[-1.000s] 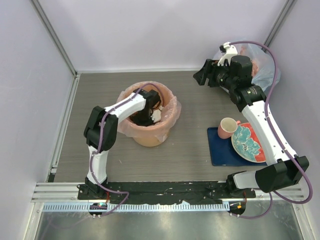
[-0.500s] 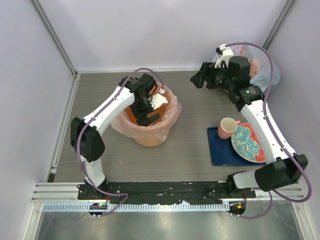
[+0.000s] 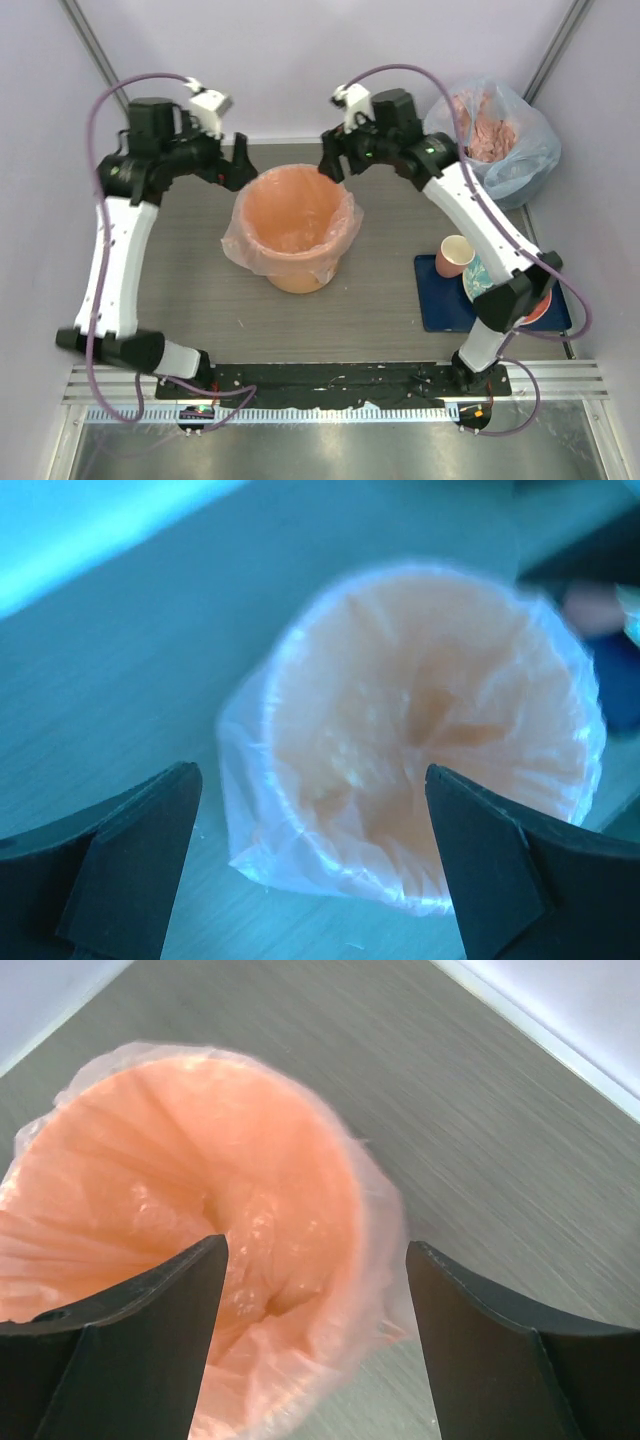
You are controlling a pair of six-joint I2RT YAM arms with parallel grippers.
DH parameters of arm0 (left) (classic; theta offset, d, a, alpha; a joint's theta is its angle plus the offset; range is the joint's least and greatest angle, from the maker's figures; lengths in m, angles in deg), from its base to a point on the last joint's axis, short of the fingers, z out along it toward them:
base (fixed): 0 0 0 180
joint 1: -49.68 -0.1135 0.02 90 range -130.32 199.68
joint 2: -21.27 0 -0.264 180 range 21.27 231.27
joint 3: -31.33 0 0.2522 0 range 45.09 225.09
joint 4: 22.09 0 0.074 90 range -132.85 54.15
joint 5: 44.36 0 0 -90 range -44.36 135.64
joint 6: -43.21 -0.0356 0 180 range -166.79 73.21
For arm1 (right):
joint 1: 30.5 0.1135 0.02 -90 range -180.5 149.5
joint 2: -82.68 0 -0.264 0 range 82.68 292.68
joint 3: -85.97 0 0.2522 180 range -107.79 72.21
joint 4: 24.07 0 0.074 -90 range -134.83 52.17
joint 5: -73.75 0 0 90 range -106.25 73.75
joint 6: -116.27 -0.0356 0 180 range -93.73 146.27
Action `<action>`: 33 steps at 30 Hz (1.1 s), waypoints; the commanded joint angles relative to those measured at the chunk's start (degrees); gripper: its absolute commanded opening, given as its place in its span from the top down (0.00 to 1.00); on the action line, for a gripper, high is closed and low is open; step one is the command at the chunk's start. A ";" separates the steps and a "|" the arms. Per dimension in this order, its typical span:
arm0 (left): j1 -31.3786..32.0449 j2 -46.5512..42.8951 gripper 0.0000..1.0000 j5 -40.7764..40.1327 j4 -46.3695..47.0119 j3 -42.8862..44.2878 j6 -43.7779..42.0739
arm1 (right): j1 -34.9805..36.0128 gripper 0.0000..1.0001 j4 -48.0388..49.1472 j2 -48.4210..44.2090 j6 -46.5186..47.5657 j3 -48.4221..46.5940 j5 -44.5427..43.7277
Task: Put the trash bags into the trash bin
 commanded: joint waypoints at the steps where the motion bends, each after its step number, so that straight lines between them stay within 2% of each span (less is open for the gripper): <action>1: -5.31 -13.30 0.00 1.87 23.15 -8.35 15.90 | 9.06 0.21 -15.95 7.47 9.24 -11.37 -6.88; 5: -6.72 -16.47 0.00 -3.43 23.20 -11.71 21.08 | 12.93 0.21 -27.22 16.96 7.59 -22.35 -8.21; 9: -7.95 -16.74 0.00 -8.00 19.24 -13.20 24.96 | 15.30 0.26 -33.39 23.12 6.44 -25.37 -8.57; 12: -9.01 -18.84 0.00 -8.62 19.85 -16.80 25.40 | 16.27 0.39 -33.58 24.80 5.91 -22.04 -9.18; 13: -9.18 -19.46 0.00 -8.97 20.38 -17.76 25.40 | 16.36 0.50 -33.05 24.88 5.74 -20.55 -9.53; 17: -9.36 -20.87 0.00 -9.94 21.44 -21.11 25.14 | 16.54 0.62 -30.50 26.19 5.64 -12.81 -11.37; 22: -9.54 -19.99 0.00 -10.38 21.00 -21.73 25.14 | 16.71 0.63 -31.11 30.07 6.44 -11.93 -13.31; 27: -9.89 -19.55 0.00 -10.82 21.00 -22.52 25.23 | 16.80 0.56 -33.47 34.89 7.31 -10.95 -13.40; 33: -10.59 -20.34 0.00 -11.08 20.65 -23.92 26.01 | 16.71 0.52 -39.97 41.23 11.62 -14.65 -11.20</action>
